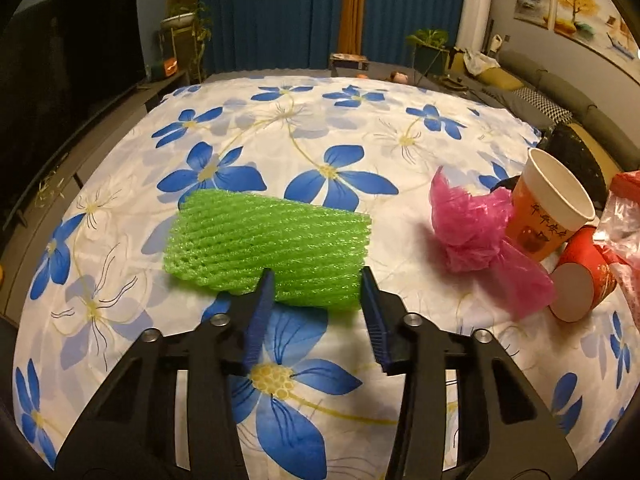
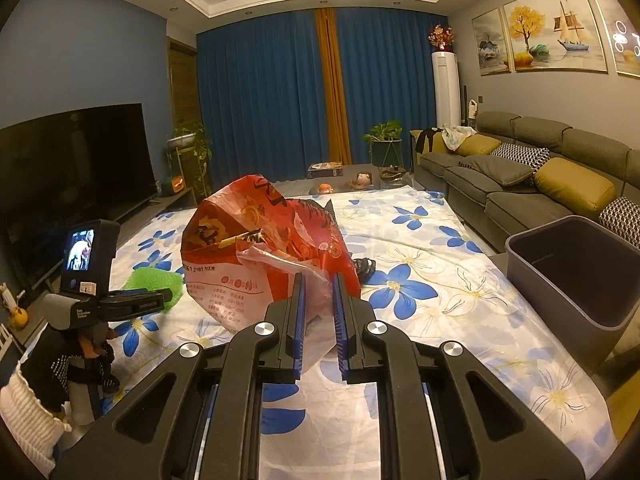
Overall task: Collect trash
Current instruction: 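Grasp the green foam net with the left gripper while the right holds the snack bag, then carry the green foam net and snack bag in both grippers over the bin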
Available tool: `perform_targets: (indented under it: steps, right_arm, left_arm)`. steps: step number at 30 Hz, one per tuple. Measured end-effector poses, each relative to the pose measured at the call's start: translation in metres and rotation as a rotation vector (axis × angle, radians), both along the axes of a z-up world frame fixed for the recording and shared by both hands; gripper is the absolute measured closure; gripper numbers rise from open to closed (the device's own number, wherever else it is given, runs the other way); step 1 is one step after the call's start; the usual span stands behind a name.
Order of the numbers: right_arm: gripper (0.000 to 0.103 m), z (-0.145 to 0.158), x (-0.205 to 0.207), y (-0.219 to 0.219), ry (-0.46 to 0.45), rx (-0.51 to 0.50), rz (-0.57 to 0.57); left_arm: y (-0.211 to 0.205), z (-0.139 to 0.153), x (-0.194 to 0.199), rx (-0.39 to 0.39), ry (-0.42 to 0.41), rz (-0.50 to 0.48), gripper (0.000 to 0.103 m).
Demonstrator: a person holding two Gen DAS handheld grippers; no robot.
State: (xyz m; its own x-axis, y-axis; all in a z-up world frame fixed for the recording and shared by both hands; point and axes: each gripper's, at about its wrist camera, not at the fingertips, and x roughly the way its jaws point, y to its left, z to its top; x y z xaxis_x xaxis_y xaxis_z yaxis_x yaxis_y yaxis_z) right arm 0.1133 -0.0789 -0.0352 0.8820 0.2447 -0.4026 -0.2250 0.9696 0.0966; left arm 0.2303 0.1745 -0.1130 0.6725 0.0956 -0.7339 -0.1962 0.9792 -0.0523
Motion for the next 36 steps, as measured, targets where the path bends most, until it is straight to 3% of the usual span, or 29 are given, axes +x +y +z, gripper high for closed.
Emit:
perform_targets:
  steps: [1,2,6,13,21,36]
  right_arm:
    - [0.089,0.000,0.000,0.000,-0.001,0.000,0.000]
    - [0.089,0.000,0.000,0.000,-0.001,0.000,0.000]
    - [0.089,0.000,-0.001,0.000,-0.001,-0.002,-0.001]
    - [0.089,0.003,-0.007,-0.004,-0.012,-0.004,-0.004]
    - [0.089,0.008,-0.018,-0.012,-0.023,-0.005,-0.019]
    - [0.089,0.017,-0.032,-0.058,-0.044,0.017,-0.099]
  left_arm:
    - [0.000,0.001,-0.001,-0.004,-0.007,-0.008,0.080]
    - [0.000,0.001,-0.002,-0.007,-0.010,-0.012,0.086]
    - [0.001,0.005,-0.013,-0.032,-0.043,-0.017,0.096]
    - [-0.019,0.034,-0.055,-0.086,-0.156,-0.087,0.097]
    - [-0.062,0.078,-0.093,-0.052,-0.273,-0.184,0.097]
    - [-0.125,0.112,-0.111,-0.050,-0.347,-0.314,0.097]
